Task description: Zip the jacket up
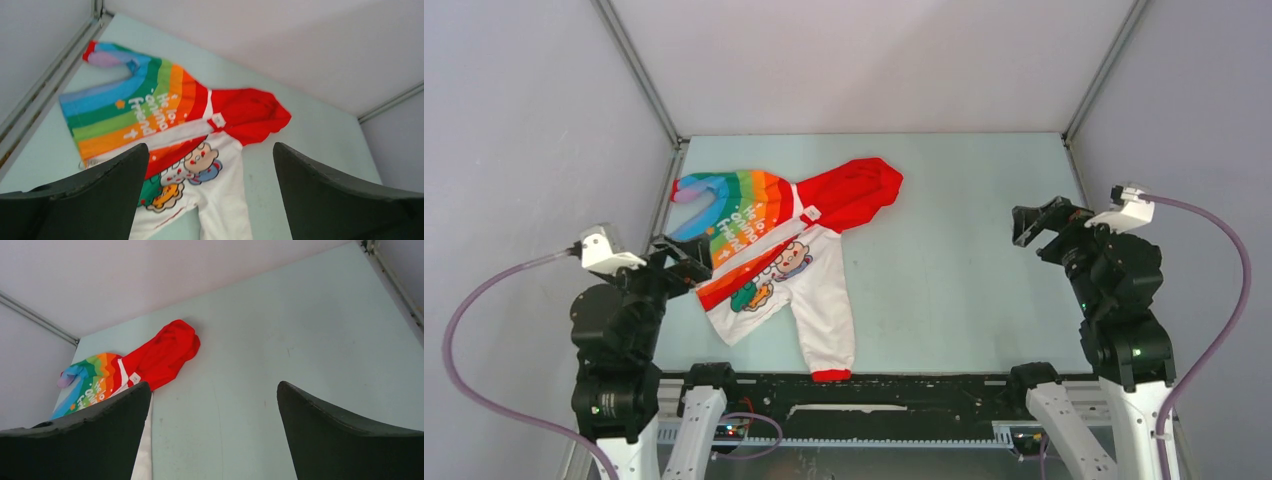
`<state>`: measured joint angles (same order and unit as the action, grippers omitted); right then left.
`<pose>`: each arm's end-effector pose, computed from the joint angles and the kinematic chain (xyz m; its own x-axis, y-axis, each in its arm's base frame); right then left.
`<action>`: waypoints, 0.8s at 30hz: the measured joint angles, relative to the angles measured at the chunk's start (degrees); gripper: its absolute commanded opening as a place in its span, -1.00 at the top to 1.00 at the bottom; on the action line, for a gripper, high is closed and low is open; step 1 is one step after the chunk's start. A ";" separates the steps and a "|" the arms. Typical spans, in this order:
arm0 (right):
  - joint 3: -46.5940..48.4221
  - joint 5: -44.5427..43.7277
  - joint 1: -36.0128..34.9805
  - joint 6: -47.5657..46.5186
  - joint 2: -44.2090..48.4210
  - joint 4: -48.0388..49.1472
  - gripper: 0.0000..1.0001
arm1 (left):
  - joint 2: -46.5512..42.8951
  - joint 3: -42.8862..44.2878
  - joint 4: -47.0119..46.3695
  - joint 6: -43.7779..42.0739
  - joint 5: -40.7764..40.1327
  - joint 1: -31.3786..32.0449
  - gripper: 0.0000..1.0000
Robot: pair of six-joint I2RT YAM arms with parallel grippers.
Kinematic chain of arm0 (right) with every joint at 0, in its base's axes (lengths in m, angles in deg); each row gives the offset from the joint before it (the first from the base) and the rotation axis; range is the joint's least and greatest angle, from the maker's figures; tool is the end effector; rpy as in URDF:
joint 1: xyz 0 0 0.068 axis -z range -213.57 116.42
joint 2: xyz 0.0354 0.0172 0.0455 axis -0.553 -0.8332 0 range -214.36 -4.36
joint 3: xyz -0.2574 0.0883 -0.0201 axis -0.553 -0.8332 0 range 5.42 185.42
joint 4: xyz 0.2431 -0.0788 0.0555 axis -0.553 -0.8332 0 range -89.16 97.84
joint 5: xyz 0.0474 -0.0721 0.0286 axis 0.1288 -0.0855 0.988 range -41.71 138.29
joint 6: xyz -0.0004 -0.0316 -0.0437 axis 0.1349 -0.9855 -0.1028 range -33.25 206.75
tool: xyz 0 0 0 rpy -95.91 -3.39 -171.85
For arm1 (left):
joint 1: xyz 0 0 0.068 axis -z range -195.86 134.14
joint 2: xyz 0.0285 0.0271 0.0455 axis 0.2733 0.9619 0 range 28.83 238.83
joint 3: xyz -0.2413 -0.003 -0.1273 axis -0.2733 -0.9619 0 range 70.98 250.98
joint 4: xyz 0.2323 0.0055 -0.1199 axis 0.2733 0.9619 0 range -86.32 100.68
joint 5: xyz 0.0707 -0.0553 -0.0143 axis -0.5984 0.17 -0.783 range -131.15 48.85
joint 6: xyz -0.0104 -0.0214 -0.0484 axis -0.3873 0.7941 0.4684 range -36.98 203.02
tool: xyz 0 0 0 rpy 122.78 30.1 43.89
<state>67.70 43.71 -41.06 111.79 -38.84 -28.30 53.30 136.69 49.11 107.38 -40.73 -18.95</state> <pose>0.0989 0.0102 0.4145 -0.1519 0.4056 -0.9013 0.0141 0.9127 0.4084 0.0337 0.0015 0.4216 -0.0471 -0.4156 -0.9083 -0.0725 0.9083 -0.4119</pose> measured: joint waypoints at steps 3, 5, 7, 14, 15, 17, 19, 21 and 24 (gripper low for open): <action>-0.28 0.81 -0.20 0.92 -1.62 0.39 -1.00 | -0.31 -2.60 2.19 -0.22 0.04 0.00 -0.96; -1.40 2.19 -0.35 1.68 -2.89 1.11 -1.00 | -1.05 -4.50 3.61 -0.37 0.26 0.00 -0.97; -3.37 4.81 -0.81 2.71 -4.20 2.40 -1.00 | -2.16 -6.40 5.16 -0.35 0.52 0.00 -0.96; -7.76 7.72 -15.26 8.20 -14.21 7.80 -1.00 | -5.14 -13.09 8.09 0.68 2.67 0.02 -0.97; -8.31 7.78 -18.67 9.46 -16.79 9.77 -1.00 | -5.25 -13.81 8.37 0.92 3.02 0.02 -0.97; -9.68 8.09 -23.71 11.74 -21.24 13.22 -1.00 | -5.40 -15.04 8.85 1.42 3.54 0.02 -0.97; -10.97 8.39 -28.70 14.38 -26.16 17.09 -1.00 | -5.51 -15.61 8.96 1.81 4.15 0.02 -0.97; -11.39 8.98 -33.14 17.42 -32.09 21.62 -1.00 | -5.66 -16.09 8.94 2.45 4.42 0.02 -0.97; -11.41 11.37 -38.25 23.30 -42.47 31.45 -0.93 | -5.70 -16.70 9.05 3.23 4.20 0.02 -0.97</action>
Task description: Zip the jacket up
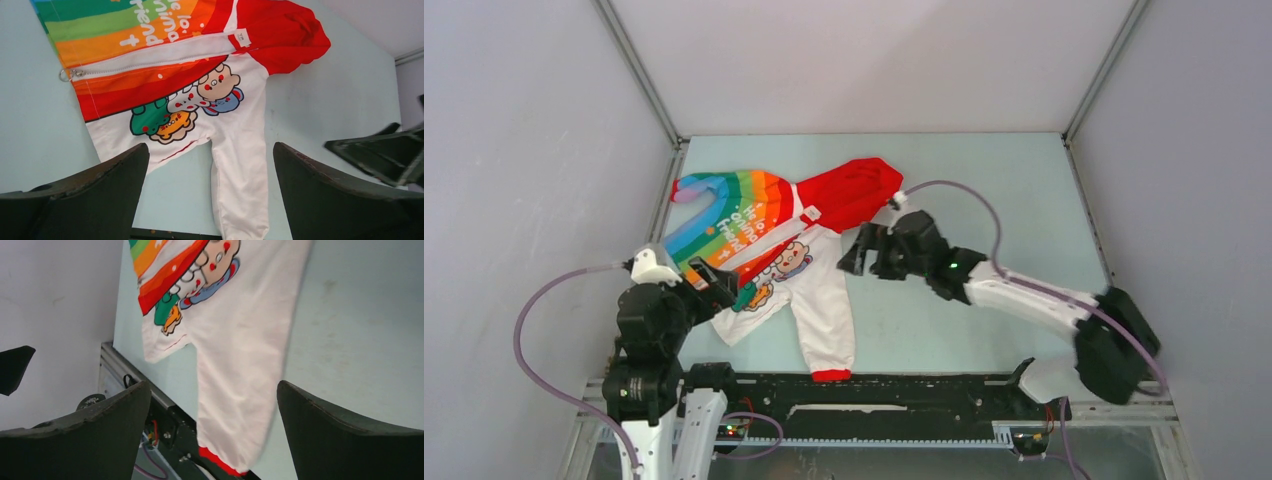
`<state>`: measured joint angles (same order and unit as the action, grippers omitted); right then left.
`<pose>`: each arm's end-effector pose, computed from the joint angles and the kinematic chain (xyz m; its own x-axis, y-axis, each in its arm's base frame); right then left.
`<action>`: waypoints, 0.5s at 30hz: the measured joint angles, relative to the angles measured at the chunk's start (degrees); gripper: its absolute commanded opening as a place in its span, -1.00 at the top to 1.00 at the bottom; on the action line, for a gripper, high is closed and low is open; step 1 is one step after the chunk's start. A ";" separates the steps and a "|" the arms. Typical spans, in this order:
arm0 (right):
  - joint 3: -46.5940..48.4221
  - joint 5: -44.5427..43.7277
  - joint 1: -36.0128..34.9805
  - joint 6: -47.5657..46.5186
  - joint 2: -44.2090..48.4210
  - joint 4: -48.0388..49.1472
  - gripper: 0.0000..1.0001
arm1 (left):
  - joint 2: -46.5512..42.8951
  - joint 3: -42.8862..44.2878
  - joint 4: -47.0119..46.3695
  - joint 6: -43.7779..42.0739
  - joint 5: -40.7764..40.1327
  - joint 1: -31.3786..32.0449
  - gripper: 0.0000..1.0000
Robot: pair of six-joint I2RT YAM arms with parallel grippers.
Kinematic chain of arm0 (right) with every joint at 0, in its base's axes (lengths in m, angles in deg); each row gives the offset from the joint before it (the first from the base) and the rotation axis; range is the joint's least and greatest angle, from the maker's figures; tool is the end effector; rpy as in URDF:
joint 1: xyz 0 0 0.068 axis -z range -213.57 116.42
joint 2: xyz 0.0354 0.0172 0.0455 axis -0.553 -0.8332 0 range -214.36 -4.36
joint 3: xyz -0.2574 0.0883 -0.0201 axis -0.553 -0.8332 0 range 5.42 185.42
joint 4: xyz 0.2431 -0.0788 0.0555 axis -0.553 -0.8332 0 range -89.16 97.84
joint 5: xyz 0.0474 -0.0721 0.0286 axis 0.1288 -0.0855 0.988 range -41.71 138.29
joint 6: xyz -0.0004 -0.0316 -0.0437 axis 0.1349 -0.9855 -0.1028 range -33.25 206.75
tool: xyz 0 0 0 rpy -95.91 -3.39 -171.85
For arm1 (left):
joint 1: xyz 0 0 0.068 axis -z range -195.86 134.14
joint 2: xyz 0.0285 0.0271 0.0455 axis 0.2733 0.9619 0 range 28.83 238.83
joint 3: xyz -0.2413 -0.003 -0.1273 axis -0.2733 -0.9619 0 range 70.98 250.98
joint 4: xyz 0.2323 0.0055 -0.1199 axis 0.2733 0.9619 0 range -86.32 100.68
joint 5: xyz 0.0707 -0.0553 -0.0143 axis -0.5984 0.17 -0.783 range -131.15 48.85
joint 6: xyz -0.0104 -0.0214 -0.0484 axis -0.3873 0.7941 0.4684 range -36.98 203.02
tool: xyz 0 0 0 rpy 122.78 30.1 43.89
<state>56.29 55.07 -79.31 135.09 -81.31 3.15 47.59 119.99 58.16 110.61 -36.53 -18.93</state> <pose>0.2069 0.2184 0.2610 -0.8214 0.2202 -0.5261 -0.2530 0.6860 0.6822 0.0514 -0.0002 0.3288 -0.3723 -0.4823 -0.7929 -0.1720 0.8754 -0.4517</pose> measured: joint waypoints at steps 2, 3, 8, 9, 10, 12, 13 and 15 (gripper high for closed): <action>0.09 1.07 -2.67 3.39 -6.12 5.25 -0.87 | 0.63 -0.52 0.15 0.61 -0.61 0.00 -0.97; 0.31 1.49 -3.93 5.18 -9.29 7.78 -0.85 | 1.46 -0.76 0.20 0.98 -1.16 0.00 -0.97; 3.63 3.08 -9.38 11.98 -21.94 17.20 -0.81 | 11.82 -0.90 0.55 3.06 -5.92 -0.09 -0.96; 5.01 3.15 -10.40 13.09 -24.00 18.25 -0.81 | 14.23 -0.90 0.35 3.58 -7.04 -0.31 -0.96; 6.56 2.99 -11.32 14.03 -25.77 19.02 -0.81 | 16.94 -0.87 0.11 4.17 -8.17 -0.79 -0.96; 9.49 2.12 -12.90 15.58 -28.57 19.89 -0.76 | 20.83 -0.87 -0.92 5.33 -9.90 -2.01 -0.96; 10.91 1.40 -13.66 16.31 -29.73 20.11 -0.73 | 22.62 -0.87 -1.75 5.81 -10.47 -2.71 -0.97; 12.96 -0.46 -15.06 17.18 -31.21 20.33 -0.70 | 26.77 -0.79 -4.35 6.88 -11.02 -4.28 -0.97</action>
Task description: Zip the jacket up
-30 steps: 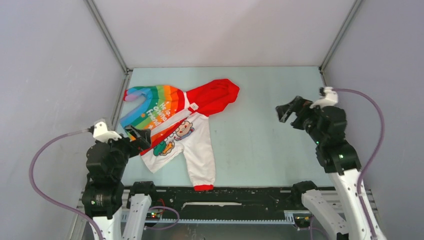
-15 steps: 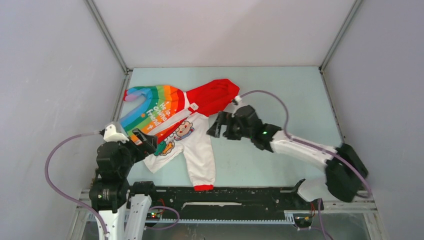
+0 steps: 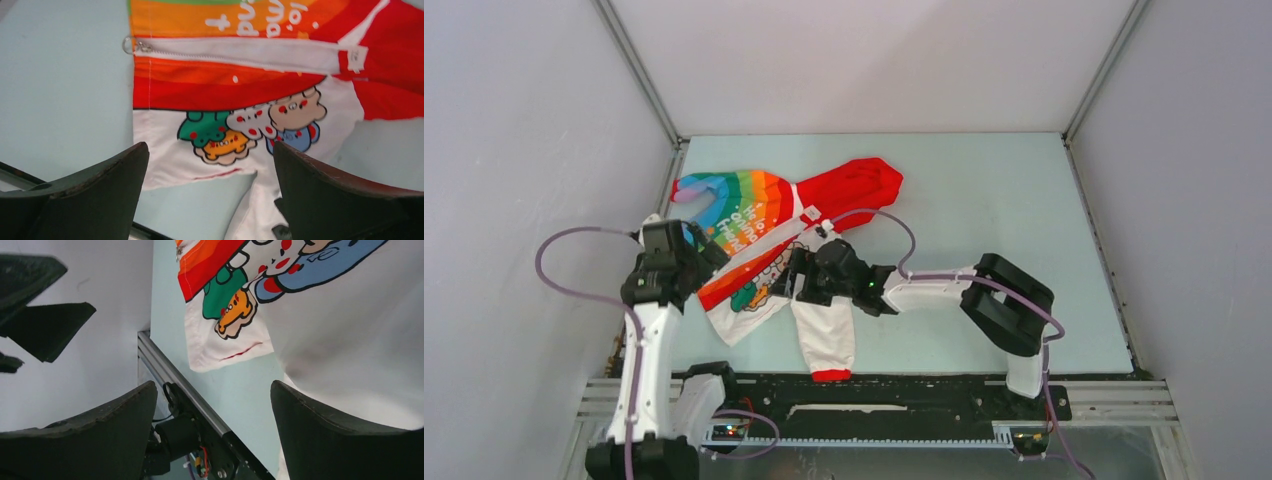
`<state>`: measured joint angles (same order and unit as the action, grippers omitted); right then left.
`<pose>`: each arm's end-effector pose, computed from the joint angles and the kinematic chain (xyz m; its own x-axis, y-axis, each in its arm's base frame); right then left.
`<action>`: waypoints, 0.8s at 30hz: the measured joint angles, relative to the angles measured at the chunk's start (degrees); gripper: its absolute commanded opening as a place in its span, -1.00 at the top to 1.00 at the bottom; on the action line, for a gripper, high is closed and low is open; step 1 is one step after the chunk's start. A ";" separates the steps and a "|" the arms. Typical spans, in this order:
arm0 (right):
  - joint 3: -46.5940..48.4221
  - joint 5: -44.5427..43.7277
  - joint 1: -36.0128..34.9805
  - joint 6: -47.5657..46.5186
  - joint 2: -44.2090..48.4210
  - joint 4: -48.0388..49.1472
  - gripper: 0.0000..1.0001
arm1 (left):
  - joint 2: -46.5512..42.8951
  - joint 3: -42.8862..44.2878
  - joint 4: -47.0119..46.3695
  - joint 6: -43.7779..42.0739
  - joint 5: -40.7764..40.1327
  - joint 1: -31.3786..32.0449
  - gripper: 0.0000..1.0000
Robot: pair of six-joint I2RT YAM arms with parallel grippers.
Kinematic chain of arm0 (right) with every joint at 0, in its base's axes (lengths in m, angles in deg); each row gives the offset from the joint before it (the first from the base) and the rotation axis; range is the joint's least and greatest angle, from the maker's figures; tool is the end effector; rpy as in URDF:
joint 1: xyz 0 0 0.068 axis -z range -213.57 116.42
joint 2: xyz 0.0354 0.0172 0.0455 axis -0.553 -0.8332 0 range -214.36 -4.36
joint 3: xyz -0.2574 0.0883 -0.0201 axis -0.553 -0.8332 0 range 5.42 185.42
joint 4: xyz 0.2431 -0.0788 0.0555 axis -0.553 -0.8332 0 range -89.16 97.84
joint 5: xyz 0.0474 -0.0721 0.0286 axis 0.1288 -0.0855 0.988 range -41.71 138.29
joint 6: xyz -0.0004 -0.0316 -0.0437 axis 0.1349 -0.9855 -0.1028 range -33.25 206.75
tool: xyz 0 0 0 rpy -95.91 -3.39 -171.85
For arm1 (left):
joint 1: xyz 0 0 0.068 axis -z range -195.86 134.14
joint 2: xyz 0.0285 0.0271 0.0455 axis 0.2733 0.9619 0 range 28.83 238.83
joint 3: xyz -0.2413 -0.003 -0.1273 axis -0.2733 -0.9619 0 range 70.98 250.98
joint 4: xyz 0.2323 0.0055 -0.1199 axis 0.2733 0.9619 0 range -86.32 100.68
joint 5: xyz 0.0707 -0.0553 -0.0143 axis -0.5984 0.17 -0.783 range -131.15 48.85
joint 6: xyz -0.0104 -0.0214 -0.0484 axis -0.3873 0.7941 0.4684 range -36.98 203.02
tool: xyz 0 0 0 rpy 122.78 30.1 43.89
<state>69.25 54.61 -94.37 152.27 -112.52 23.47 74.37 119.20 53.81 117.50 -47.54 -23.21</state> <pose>0.1992 0.3646 0.1836 -0.9295 0.1911 -0.3154 -0.1658 0.5474 0.8203 0.1493 0.0232 0.2928 -0.4879 -0.6302 -0.6039 -0.5799 0.7512 -0.3153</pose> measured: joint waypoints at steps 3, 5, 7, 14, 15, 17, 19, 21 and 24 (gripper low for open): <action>1.68 -2.80 -1.22 0.44 -1.44 0.00 -0.60 | 6.82 2.08 -2.27 0.31 -2.49 -1.46 -0.97; 2.40 -4.70 -1.49 0.42 -2.29 -0.24 -0.53 | 12.17 4.39 -4.24 0.35 -3.82 -2.95 -0.97; 2.89 -6.14 -1.38 0.42 -3.26 -0.26 -0.50 | 17.09 6.03 -7.26 0.50 -2.95 -6.29 -0.97; 3.39 -8.17 -0.83 -0.11 -6.88 -0.44 -0.45 | 31.61 9.27 -12.90 -0.31 -3.26 -11.78 -0.97; 3.39 -8.35 -0.74 -0.26 -7.17 -0.48 -0.42 | 33.86 9.60 -13.44 -0.50 -3.65 -11.80 -0.97; 3.39 -8.81 -0.46 -0.63 -7.48 -0.61 -0.38 | 37.68 10.12 -14.40 -0.81 -4.15 -12.02 -0.97; 3.39 -9.22 -0.33 -1.03 -7.63 -0.59 -0.34 | 42.16 10.51 -15.30 -1.29 -4.11 -12.68 -0.97; 3.41 -9.35 -0.13 -1.27 -7.80 -0.50 -0.31 | 45.11 10.54 -15.37 -1.62 -4.02 -13.60 -0.97; 3.54 -9.42 0.46 -1.53 -8.46 -0.48 -0.28 | 47.45 10.54 -15.63 -2.34 -3.87 -15.32 -0.96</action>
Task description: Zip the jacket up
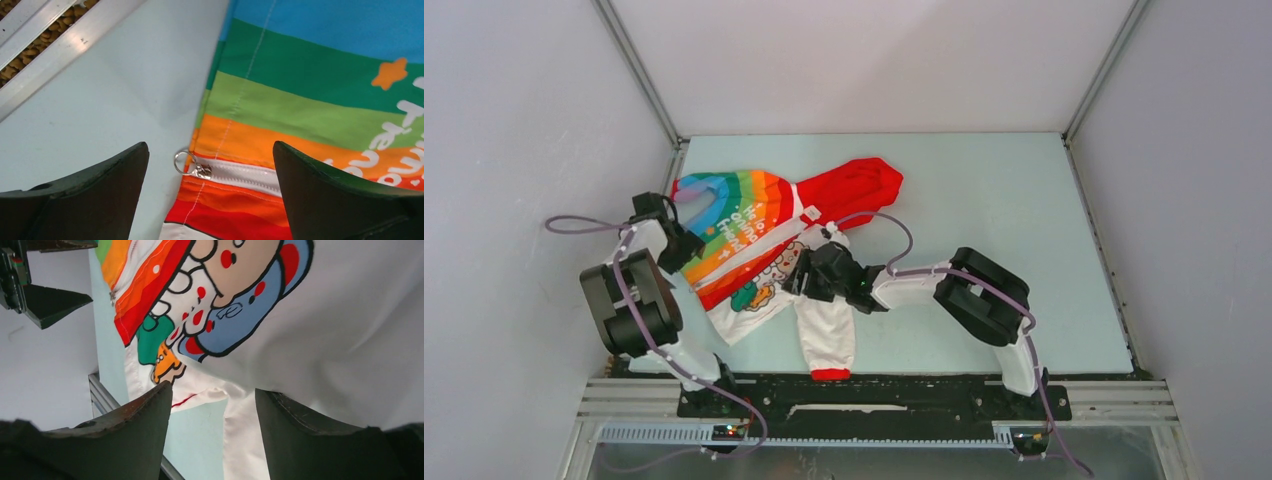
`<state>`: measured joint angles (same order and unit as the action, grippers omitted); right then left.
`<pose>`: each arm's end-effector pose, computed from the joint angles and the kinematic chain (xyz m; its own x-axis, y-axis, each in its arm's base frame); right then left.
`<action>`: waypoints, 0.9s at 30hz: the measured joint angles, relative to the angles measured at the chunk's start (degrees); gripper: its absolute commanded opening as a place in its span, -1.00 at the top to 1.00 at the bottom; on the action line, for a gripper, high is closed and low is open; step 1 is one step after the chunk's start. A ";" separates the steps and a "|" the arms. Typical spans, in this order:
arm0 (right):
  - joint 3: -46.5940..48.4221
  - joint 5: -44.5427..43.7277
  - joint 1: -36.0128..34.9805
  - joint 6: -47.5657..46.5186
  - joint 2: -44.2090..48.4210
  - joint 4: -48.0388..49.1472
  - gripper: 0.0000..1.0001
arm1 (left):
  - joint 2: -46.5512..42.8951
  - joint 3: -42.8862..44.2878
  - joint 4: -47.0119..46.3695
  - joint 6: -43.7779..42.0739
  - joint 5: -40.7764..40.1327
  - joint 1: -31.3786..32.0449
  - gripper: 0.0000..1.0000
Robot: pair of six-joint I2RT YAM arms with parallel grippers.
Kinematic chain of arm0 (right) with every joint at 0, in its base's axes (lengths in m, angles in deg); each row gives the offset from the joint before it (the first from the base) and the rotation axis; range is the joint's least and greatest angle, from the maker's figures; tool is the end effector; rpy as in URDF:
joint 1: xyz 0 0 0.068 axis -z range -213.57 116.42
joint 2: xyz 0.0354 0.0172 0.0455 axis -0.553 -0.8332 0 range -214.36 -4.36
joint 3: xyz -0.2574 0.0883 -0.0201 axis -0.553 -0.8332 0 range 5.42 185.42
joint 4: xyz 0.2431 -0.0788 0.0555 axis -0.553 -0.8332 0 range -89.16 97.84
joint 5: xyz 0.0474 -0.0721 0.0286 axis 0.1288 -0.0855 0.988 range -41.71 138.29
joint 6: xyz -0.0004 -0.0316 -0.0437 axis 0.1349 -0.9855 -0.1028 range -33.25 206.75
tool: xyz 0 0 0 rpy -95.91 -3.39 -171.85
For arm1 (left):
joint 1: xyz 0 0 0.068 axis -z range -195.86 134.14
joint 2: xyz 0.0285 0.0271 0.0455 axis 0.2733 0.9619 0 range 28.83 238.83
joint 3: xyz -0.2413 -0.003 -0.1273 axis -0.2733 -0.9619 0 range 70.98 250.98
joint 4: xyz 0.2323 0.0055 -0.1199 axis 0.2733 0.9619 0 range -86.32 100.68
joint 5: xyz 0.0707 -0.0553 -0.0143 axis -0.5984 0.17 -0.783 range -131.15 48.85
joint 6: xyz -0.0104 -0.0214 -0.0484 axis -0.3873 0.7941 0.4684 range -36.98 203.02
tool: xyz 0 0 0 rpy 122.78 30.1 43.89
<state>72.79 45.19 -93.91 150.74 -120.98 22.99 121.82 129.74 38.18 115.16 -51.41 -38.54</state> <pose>0.2166 0.3766 0.1417 -0.8815 0.2656 -0.3904 -0.1214 0.6715 0.7310 0.2834 0.1252 0.1874 -0.4944 -0.7740 -0.3956 -0.8292 0.5565 -0.0525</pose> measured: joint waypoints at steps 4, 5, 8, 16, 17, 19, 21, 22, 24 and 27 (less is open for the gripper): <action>0.09 -0.02 0.85 -0.07 -0.94 -0.04 -0.19 | 2.19 0.28 -0.39 -0.17 0.46 -1.64 -0.75; 0.09 -0.02 0.98 -0.15 -1.05 -0.02 -0.14 | 2.84 0.31 -0.55 -0.07 0.66 -1.81 -0.56; 0.13 -0.57 1.31 -0.61 -1.16 -0.02 0.09 | 4.98 0.31 -0.85 1.22 3.50 -2.03 -0.33; 0.31 -1.33 4.07 -3.41 -1.57 -1.05 0.52 | 5.49 0.66 -1.01 3.52 9.05 -2.08 0.09; 0.31 -1.33 4.63 -4.35 -1.57 -1.27 0.58 | 5.53 0.66 -0.96 3.74 9.35 -2.01 0.13; 0.31 -1.22 5.81 -6.03 -1.57 -1.60 0.63 | 5.64 0.63 -1.01 4.02 10.67 -1.68 0.18; 0.31 -0.92 7.37 -8.31 -1.57 -1.90 0.70 | 5.68 0.55 -1.16 4.55 12.22 -1.18 0.19; 0.33 -0.59 8.22 -9.51 -1.57 -2.08 0.72 | 5.70 0.39 -1.40 4.92 12.63 -0.79 0.19; 0.39 0.20 10.23 -12.17 -1.57 -2.60 0.74 | 5.38 -0.35 -2.36 5.57 13.55 0.44 0.19; 0.42 2.01 14.23 -17.22 -1.57 -3.15 0.73 | 3.56 -3.28 -5.27 7.23 15.37 2.29 0.20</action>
<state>73.21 47.20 -79.68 133.51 -122.55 19.85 125.38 126.46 32.92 122.39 -36.05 -36.24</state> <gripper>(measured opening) 0.135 0.405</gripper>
